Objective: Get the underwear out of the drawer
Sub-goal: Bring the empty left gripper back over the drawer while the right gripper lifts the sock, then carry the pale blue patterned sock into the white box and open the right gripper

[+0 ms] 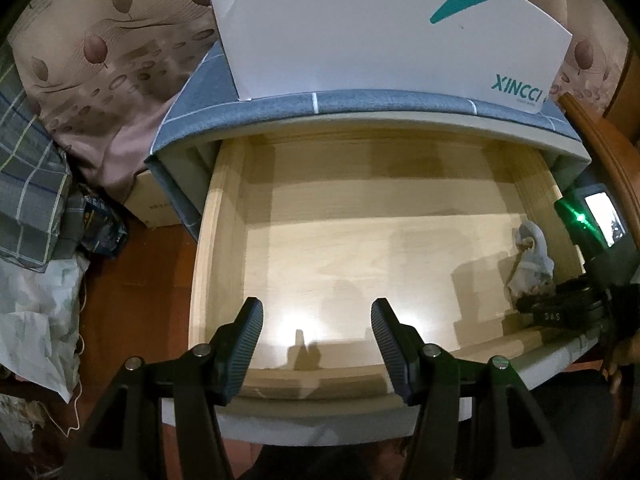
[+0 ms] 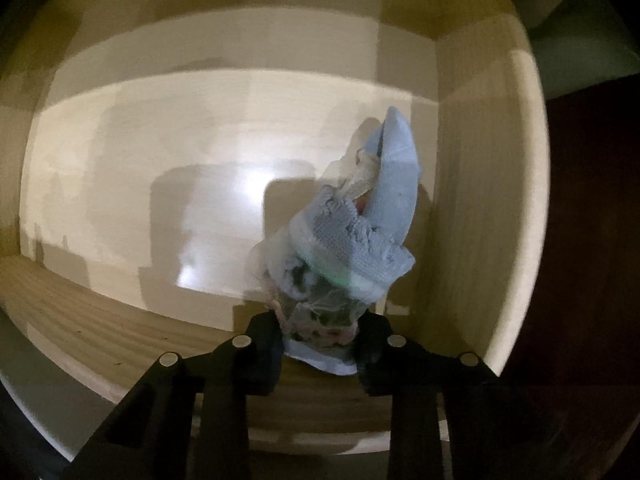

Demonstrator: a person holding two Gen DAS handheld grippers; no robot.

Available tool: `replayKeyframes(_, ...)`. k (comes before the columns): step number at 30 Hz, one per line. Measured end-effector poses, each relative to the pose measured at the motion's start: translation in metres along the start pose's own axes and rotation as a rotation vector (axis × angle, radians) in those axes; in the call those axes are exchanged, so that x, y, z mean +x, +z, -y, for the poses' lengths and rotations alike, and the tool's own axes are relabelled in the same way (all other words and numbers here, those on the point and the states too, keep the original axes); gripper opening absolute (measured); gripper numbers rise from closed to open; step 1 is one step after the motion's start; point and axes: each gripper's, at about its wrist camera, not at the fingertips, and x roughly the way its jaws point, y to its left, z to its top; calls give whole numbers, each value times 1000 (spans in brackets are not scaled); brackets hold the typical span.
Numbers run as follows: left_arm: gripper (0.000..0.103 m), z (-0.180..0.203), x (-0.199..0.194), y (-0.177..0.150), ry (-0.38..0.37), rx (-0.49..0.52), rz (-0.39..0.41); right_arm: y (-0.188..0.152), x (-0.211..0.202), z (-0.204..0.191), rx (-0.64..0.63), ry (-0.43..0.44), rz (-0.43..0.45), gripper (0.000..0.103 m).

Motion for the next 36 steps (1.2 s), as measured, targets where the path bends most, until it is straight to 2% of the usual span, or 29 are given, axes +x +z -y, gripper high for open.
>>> replayKeyframes(5,58,7,5,0,34,43,-10,-8,-14,-3,3,-14,97,23)
replayKeyframes(10,58,13,4,-1,50,71,5,-16,-45,-12,5,-9,261,23)
replayKeyframes(14,58,14,4,-1,52,75,7,-27,-75,-23,0,5,355,23)
replayKeyframes(21,58,12,2,-1,48,54,25,-48,-109,-16,-15,79,402,23)
replayKeyframes(26,58,12,1,0,47,54,31,-47,-133,15,-29,106,433,23)
replayKeyframes(28,58,12,1,0,46,51,33,-45,-144,15,-31,113,455,23)
replayKeyframes(36,58,11,-4,-1,57,38,49,-42,-216,23,-20,152,597,23)
